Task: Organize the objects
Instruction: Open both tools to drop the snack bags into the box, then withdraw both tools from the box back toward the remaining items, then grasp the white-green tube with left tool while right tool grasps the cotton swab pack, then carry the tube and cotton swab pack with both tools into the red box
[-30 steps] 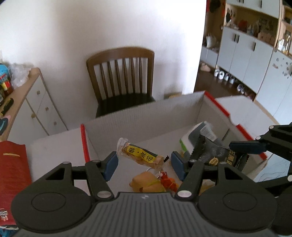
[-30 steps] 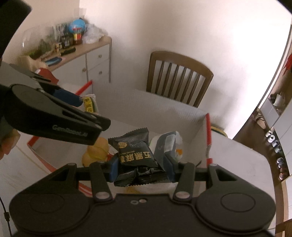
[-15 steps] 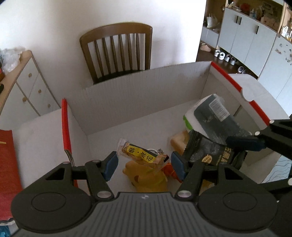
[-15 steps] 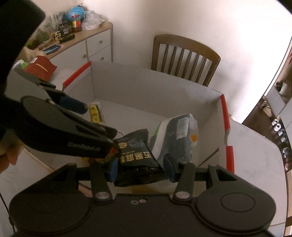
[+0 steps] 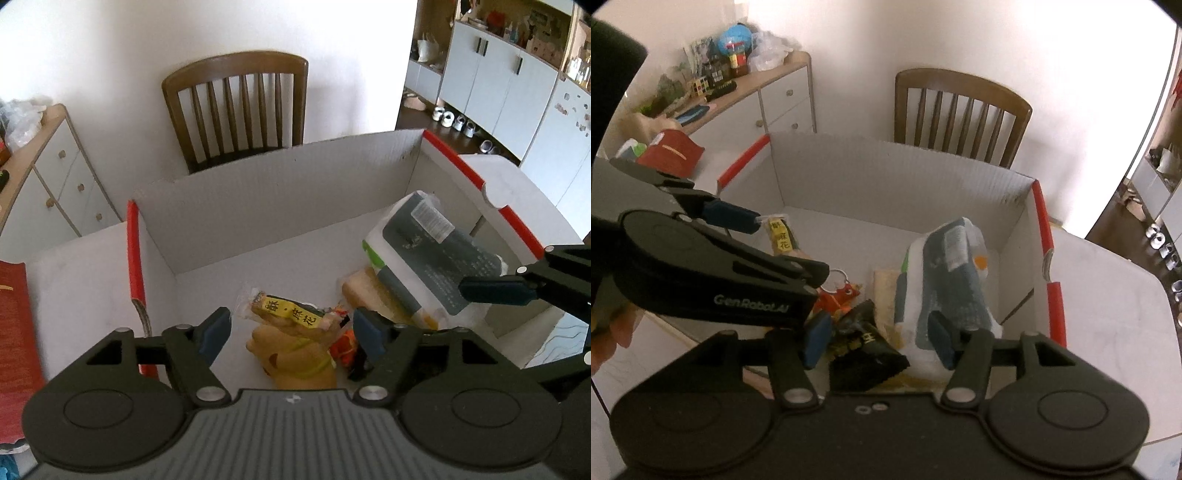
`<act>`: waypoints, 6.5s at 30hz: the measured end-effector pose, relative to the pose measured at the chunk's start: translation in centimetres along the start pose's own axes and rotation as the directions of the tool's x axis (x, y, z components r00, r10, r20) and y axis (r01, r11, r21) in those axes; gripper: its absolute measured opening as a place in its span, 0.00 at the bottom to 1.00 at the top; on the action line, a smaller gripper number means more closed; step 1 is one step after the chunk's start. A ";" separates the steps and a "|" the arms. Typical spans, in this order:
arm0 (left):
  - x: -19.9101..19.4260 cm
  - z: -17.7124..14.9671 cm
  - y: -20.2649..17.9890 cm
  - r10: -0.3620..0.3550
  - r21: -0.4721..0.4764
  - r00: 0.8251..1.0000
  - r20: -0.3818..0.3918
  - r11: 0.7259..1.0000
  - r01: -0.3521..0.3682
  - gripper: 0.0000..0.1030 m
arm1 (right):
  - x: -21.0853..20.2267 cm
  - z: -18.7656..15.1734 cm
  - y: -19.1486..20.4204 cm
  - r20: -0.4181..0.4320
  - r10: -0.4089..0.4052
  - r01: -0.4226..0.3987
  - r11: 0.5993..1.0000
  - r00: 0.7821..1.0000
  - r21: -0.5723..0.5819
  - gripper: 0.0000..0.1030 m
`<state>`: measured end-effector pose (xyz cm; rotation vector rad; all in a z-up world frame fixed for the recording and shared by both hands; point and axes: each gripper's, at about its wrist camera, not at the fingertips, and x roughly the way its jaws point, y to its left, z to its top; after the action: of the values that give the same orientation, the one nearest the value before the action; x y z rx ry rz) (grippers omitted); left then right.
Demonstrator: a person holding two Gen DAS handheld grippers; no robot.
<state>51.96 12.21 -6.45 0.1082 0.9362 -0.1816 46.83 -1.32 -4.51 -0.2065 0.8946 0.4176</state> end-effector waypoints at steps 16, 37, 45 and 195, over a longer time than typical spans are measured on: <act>-3.6 -0.2 -0.7 0.012 0.006 0.998 0.060 1.000 -0.013 0.83 | -3.9 -0.4 0.5 0.065 0.005 -0.003 1.000 0.998 -0.026 0.66; -11.3 -3.6 -2.1 -0.013 -0.022 0.985 0.173 1.000 0.017 0.99 | -11.8 -3.4 -0.2 0.149 0.024 -0.021 0.999 0.989 -0.025 0.73; -15.7 -5.7 -3.4 -0.057 -0.025 0.972 0.228 0.998 0.064 0.99 | -15.3 -5.5 0.6 0.187 0.030 -0.018 0.997 0.982 -0.070 0.76; -18.3 -13.9 -6.3 -0.079 -0.230 0.968 0.236 0.964 0.135 0.16 | -17.0 -8.4 1.5 0.175 -0.007 0.009 1.000 0.985 -0.007 0.36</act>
<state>29.07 10.42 0.10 -0.1889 0.7309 -0.1739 30.77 -7.35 3.79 -0.1776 0.7193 0.4250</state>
